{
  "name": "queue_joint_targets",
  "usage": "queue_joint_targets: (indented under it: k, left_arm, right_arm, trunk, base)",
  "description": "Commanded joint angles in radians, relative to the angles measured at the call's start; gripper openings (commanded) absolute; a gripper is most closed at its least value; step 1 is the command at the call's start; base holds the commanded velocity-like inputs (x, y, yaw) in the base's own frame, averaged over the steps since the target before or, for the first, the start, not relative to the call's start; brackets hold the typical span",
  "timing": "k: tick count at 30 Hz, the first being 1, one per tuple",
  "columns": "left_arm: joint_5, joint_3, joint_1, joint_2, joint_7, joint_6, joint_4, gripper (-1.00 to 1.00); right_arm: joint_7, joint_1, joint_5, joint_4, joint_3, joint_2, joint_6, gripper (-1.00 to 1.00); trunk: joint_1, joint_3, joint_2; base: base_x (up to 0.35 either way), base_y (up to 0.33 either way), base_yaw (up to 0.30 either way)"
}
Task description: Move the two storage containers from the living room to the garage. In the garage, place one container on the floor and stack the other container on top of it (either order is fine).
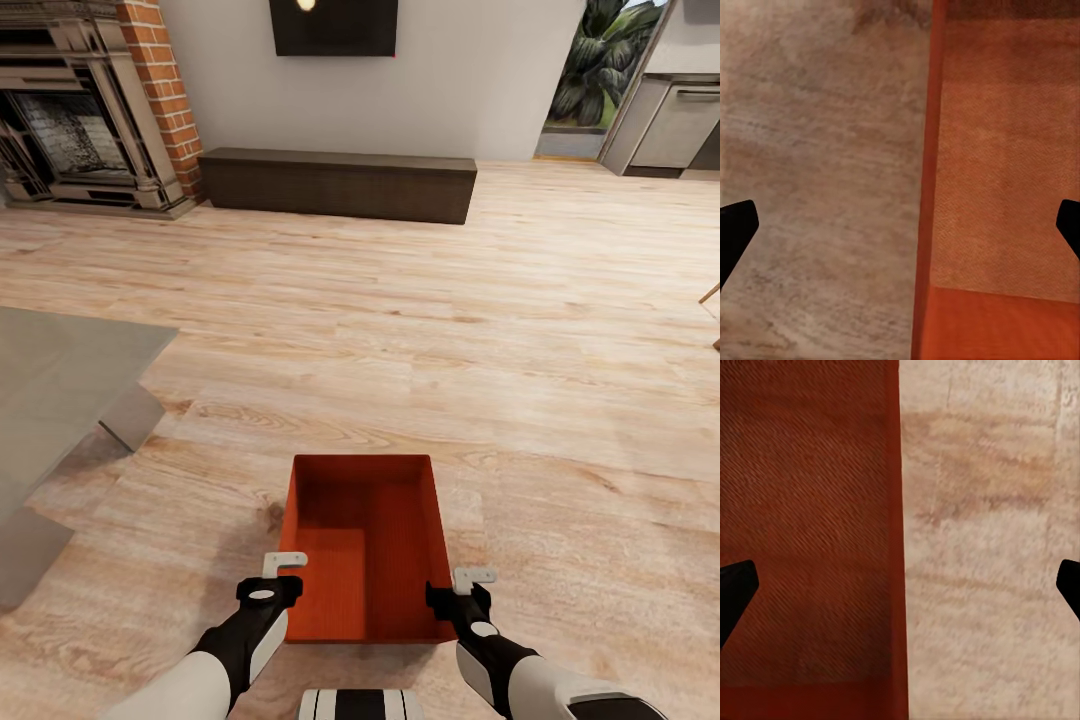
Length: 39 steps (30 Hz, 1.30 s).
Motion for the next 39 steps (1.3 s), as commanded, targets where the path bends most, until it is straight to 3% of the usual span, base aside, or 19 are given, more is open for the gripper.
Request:
queue_joint_targets:
  k: [1, 39]
  left_arm:
    - [0.006, -0.008, 0.0, 0.001, 0.007, 0.006, -0.002, 1.0]
    - [0.009, -0.006, 0.0, 0.0, 0.004, 0.019, 0.015, 1.0]
  right_arm:
    - [-0.005, -0.001, -0.001, 0.001, 0.004, 0.0, -0.002, 1.0]
    - [-0.005, -0.001, -0.007, 0.001, 0.004, 0.003, -0.001, 1.0]
  trunk:
    - [0.0, -0.001, 0.0]
    - [0.0, -0.001, 0.0]
  base:
    - [0.084, 0.0, 0.0]
    - [0.004, 0.0, 0.0]
